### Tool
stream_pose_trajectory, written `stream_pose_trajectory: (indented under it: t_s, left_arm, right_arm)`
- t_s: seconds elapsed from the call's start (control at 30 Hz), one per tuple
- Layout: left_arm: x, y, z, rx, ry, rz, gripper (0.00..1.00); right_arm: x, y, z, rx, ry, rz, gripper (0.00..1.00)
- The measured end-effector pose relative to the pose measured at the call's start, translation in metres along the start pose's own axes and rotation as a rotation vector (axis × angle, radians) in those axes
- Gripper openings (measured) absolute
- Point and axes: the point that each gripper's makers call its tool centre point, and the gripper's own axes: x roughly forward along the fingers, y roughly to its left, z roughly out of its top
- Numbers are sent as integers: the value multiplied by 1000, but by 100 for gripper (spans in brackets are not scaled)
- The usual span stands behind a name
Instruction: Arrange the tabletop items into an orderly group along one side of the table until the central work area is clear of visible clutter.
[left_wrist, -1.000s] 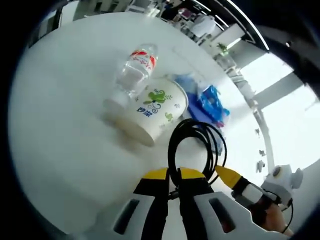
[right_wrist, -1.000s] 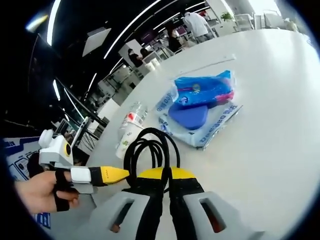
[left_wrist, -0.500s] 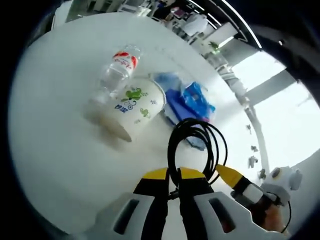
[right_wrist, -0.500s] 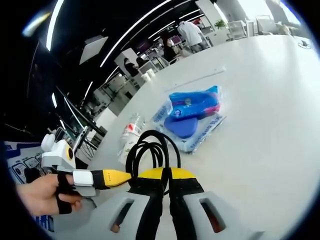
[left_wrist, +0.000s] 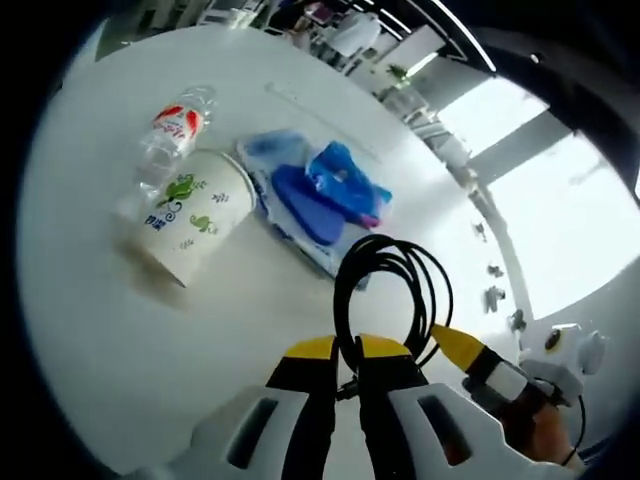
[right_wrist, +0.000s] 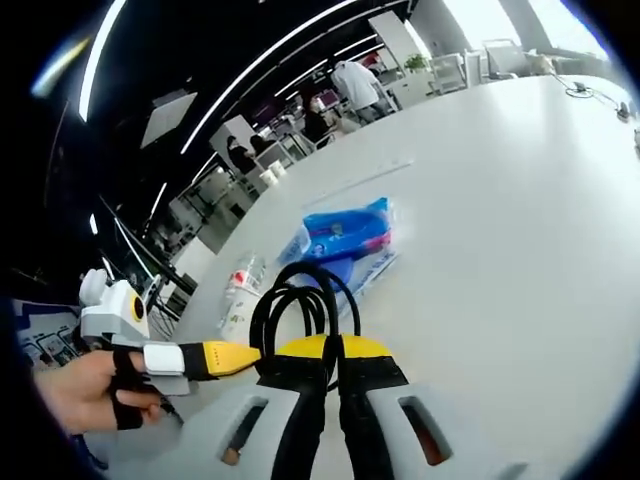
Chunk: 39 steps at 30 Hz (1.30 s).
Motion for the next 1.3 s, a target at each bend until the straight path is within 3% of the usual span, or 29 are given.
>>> stream_pose_trajectory:
  t_s: [0.7,1.3]
  left_arm:
    - [30,-40,-15,44,76,-65,2]
    - [50,-63,-18,91,110,-85,2]
  right_arm:
    - [-30,-39,16,42,-54,-90,0]
    - [-37,-65,24,74,-74,-135,0]
